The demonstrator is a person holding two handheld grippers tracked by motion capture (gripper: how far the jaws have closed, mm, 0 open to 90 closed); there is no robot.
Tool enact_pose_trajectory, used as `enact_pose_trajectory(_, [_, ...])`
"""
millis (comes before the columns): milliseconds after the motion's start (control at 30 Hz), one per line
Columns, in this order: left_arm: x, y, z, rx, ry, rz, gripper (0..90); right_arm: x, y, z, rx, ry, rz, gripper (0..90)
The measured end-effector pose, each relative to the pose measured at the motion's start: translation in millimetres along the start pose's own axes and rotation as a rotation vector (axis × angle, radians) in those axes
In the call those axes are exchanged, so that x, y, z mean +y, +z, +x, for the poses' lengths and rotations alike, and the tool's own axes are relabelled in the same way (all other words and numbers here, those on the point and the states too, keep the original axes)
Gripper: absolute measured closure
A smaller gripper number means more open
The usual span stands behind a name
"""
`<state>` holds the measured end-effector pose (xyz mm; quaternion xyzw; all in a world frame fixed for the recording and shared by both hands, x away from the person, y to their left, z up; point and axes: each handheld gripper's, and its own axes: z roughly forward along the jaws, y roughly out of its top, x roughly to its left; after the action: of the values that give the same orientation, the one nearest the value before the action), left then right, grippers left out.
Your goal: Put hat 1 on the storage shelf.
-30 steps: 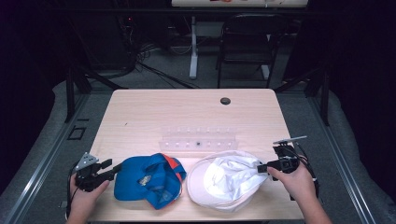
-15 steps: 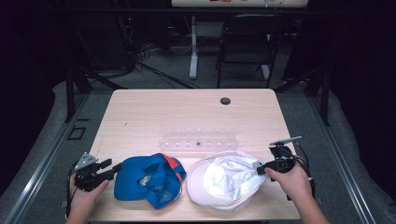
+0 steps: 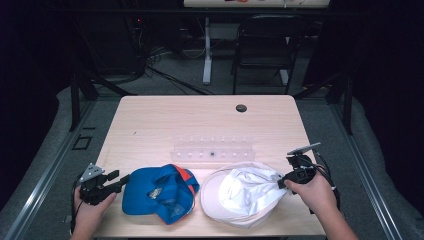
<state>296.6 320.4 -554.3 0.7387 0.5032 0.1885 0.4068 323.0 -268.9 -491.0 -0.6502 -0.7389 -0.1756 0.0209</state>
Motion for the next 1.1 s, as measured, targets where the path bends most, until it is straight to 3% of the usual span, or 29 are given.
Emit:
enact_pose_trajectory(300, [-0.2, -0.5, 0.5, 0.002, -0.002, -0.004, 50.0, 2.4, -19.9, 7.0, -0.041, -0.007, 0.015, 80.8])
enact_pose_trajectory(400, [-0.2, -0.2, 0.7, 0.001, -0.006, -0.007, 50.0, 2.7, -25.6, 6.2, -0.058, -0.014, 0.043, 80.9])
enact_pose_trajectory(533, [-0.2, -0.1, 0.6, 0.002, -0.003, -0.006, 49.9, 2.0, -28.7, 5.9, -0.033, -0.008, 0.054, 81.0])
enact_pose_trajectory(767, [-0.3, -0.4, 0.6, 0.006, -0.008, -0.005, 50.0, 2.6, -35.5, 5.5, 0.068, 0.038, 0.049, 81.2])
enact_pose_trajectory(900, [-0.5, -0.2, 0.9, 0.006, -0.010, -0.008, 50.0, 3.2, -40.4, 4.6, 0.156, 0.071, 0.029, 81.2])
enact_pose_trajectory(933, [-0.6, -0.1, 0.8, 0.005, -0.011, -0.009, 50.0, 4.1, -42.9, 2.8, 0.171, 0.058, 0.053, 81.2])
enact_pose_trajectory(1000, [-0.6, -0.1, 0.8, 0.005, -0.011, -0.009, 50.0, 3.3, -42.6, 4.0, 0.227, 0.095, 0.018, 81.3])
enact_pose_trajectory(1100, [-0.6, -0.1, 0.9, 0.005, -0.011, -0.008, 50.0, 4.1, -45.1, 3.0, 0.280, 0.106, 0.023, 81.3])
